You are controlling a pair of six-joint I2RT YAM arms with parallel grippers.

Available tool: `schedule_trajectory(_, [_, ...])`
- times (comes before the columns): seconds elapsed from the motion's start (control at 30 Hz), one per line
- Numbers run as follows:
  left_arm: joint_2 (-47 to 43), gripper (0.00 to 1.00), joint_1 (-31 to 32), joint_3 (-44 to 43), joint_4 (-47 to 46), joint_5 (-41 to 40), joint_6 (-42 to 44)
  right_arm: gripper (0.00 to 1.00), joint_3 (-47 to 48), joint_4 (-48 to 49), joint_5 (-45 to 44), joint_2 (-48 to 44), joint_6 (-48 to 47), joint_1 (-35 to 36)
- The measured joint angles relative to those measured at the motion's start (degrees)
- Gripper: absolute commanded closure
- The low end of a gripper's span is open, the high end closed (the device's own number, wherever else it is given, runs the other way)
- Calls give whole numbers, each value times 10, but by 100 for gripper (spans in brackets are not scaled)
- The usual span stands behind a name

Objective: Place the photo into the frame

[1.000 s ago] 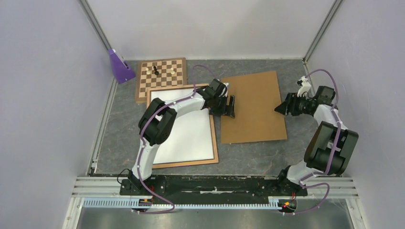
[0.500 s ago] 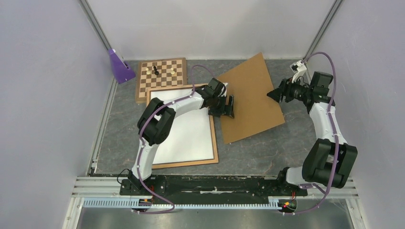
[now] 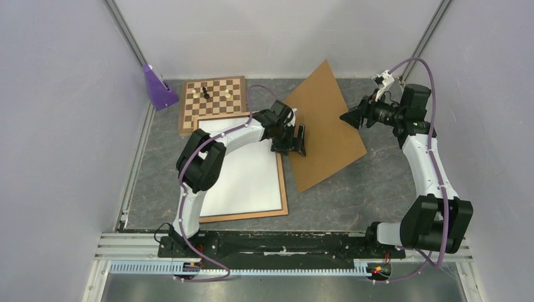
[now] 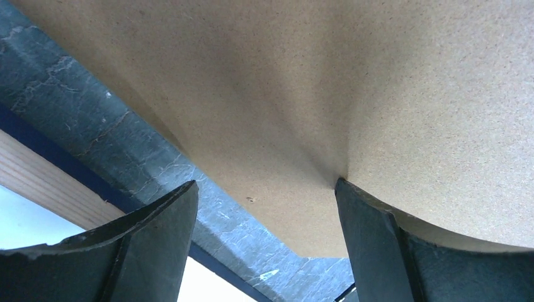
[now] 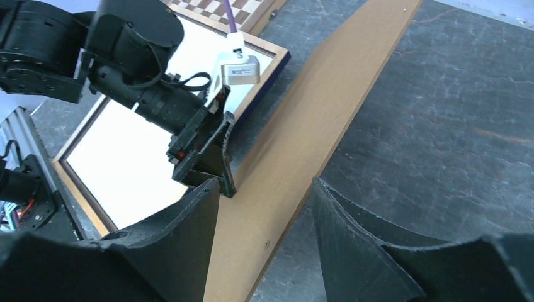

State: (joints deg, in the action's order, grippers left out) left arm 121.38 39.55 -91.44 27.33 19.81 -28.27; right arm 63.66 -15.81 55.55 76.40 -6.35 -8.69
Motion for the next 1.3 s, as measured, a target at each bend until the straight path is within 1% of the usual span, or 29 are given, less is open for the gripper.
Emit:
schedule_trajectory(0.23, [-7,12,-1,5,3,12,2,43,12,6,16,-10,29,20])
schedule_trajectory(0.57, [-30,11,-5,14,23,19,21,43,13,35,39,-36,68,77])
schedule_trajectory(0.77, [-42,10,-9,19,21,20,27,43,12,14,69,-35,91,127])
schedule_trajectory(0.9, [-54,10,-18,25,21,24,31,43,13,16,74,-34,99,143])
schedule_trajectory(1.3, [-143,10,-60,35,21,25,52,41,28,4,79,-20,108,171])
